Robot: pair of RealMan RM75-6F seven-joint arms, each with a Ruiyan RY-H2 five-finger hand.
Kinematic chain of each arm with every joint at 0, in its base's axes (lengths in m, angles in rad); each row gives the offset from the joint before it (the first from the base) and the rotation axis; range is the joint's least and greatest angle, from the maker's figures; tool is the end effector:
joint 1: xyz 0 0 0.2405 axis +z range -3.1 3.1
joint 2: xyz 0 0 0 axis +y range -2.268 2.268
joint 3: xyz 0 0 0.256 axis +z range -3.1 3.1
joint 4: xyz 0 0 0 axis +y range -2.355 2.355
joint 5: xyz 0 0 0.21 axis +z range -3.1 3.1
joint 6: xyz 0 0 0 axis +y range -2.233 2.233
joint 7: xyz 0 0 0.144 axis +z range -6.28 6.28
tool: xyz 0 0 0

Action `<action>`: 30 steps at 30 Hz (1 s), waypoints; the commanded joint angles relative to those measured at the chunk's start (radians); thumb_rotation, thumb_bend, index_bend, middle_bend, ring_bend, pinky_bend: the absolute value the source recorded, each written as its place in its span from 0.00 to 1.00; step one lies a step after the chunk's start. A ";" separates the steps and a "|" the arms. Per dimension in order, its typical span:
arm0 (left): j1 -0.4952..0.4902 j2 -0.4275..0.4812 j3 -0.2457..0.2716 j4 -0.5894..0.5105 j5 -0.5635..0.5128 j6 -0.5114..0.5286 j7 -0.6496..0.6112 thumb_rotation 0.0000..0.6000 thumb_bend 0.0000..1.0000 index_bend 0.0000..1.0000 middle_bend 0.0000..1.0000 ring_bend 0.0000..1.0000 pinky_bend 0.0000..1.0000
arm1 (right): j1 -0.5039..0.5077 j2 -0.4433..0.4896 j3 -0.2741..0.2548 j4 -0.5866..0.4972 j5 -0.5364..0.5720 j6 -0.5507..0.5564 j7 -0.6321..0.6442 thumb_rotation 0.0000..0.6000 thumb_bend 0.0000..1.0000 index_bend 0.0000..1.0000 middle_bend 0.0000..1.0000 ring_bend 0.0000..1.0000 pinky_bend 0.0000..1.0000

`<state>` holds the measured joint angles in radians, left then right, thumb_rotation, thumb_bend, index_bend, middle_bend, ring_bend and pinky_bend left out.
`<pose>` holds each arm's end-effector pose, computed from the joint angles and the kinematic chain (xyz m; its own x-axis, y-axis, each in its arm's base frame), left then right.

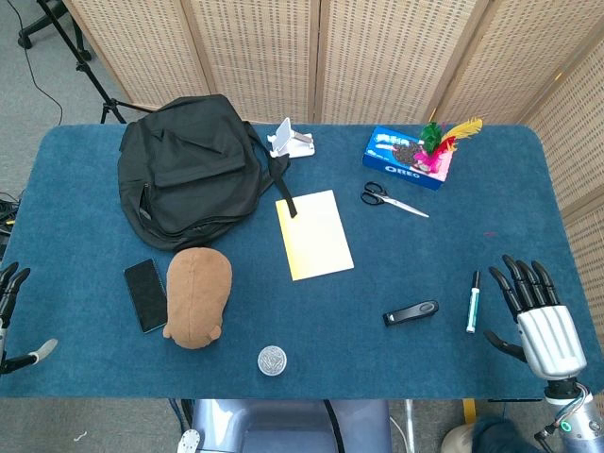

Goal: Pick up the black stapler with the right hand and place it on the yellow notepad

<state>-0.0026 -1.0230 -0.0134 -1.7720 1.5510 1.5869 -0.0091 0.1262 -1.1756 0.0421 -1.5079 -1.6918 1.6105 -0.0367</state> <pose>-0.2904 0.1474 0.1811 0.3311 -0.0302 0.9431 0.9436 0.0144 -0.3308 -0.2871 -0.1890 0.1539 0.4544 0.1440 0.8791 -0.8504 -0.2237 0.4762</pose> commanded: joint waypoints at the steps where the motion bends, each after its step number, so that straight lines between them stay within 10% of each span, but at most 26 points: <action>1: 0.000 0.000 0.000 0.000 0.000 0.000 -0.001 1.00 0.00 0.00 0.00 0.00 0.00 | 0.001 0.002 -0.002 -0.002 0.003 -0.008 -0.003 1.00 0.00 0.07 0.00 0.00 0.00; 13: -0.009 0.002 -0.012 0.002 -0.023 -0.020 -0.008 1.00 0.00 0.00 0.00 0.00 0.00 | 0.069 -0.019 -0.019 0.072 -0.105 -0.035 0.119 1.00 0.00 0.09 0.00 0.00 0.00; 30: -0.039 -0.016 -0.046 0.010 -0.111 -0.080 0.017 1.00 0.00 0.00 0.00 0.00 0.00 | 0.257 -0.060 -0.087 0.186 -0.149 -0.366 0.107 1.00 0.00 0.13 0.03 0.00 0.00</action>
<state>-0.0393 -1.0372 -0.0585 -1.7624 1.4426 1.5103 0.0055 0.3633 -1.2128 -0.0359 -1.3451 -1.8481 1.2728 0.0734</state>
